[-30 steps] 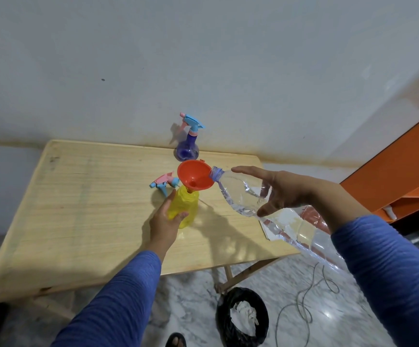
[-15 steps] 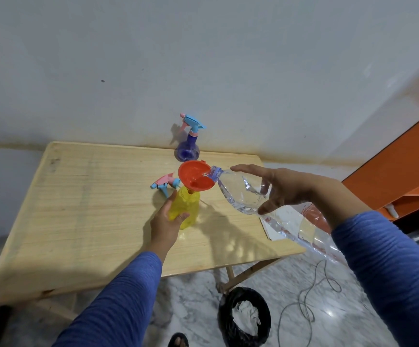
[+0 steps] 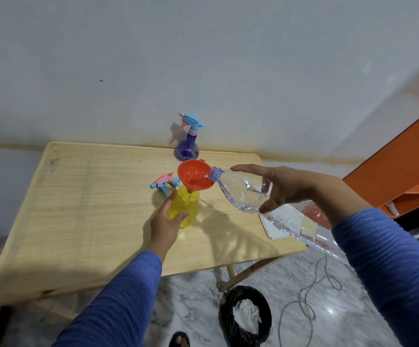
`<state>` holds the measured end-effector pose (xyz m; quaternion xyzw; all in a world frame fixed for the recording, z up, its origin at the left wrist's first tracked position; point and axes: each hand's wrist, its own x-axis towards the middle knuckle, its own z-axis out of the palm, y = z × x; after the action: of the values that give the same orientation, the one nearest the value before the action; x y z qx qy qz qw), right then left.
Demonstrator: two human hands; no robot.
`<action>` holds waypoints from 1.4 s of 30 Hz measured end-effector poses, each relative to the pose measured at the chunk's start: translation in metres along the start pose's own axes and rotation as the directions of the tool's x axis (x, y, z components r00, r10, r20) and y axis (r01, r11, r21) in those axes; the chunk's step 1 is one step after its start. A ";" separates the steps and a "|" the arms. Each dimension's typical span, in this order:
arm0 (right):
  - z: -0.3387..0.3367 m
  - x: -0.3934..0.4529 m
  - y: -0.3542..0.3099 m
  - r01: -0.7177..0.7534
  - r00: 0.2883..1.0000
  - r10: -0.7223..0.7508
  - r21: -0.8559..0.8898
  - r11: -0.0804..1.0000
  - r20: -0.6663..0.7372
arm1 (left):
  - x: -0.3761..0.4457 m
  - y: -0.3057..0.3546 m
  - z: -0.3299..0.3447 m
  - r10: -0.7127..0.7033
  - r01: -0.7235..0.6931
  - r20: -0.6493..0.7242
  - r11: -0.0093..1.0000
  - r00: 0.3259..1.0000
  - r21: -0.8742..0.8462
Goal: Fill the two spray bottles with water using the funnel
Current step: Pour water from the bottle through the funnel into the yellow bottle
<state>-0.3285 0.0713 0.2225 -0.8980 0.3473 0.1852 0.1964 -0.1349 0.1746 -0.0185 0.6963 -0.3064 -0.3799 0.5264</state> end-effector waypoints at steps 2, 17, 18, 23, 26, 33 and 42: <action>0.002 -0.001 0.001 -0.002 1.000 0.002 0.028 1.000 -0.011 | 0.000 0.000 0.000 0.003 -0.003 0.001 1.000 1.000 0.002; 0.040 0.005 0.036 0.238 0.819 0.082 0.466 0.852 -0.568 | -0.002 0.002 0.001 0.007 -0.006 -0.025 0.998 1.000 0.062; 0.042 0.009 0.040 0.246 0.788 0.101 0.461 0.853 -0.608 | -0.002 0.003 0.002 0.006 -0.004 -0.030 0.998 1.000 0.070; 0.053 0.032 0.059 0.258 0.576 0.256 0.470 0.844 -0.776 | 0.000 -0.002 0.005 -0.011 0.011 -0.022 1.000 1.000 0.013; 0.057 0.047 0.068 0.310 0.452 0.357 0.520 0.796 -0.817 | 0.001 -0.007 0.003 -0.025 0.024 -0.010 0.999 1.000 -0.031; 0.065 0.079 0.075 0.403 0.409 0.444 0.594 0.696 -0.797 | 0.006 -0.015 0.004 -0.010 0.009 -0.008 0.996 1.000 -0.091; 0.077 0.087 0.075 0.407 0.417 0.422 0.580 0.706 -0.805 | 0.005 -0.013 0.007 0.019 -0.023 -0.033 0.992 0.999 -0.124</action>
<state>-0.3366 0.0095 0.0988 -0.6958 0.4418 -0.4783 0.3031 -0.1381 0.1702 -0.0336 0.6648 -0.2809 -0.3817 0.5775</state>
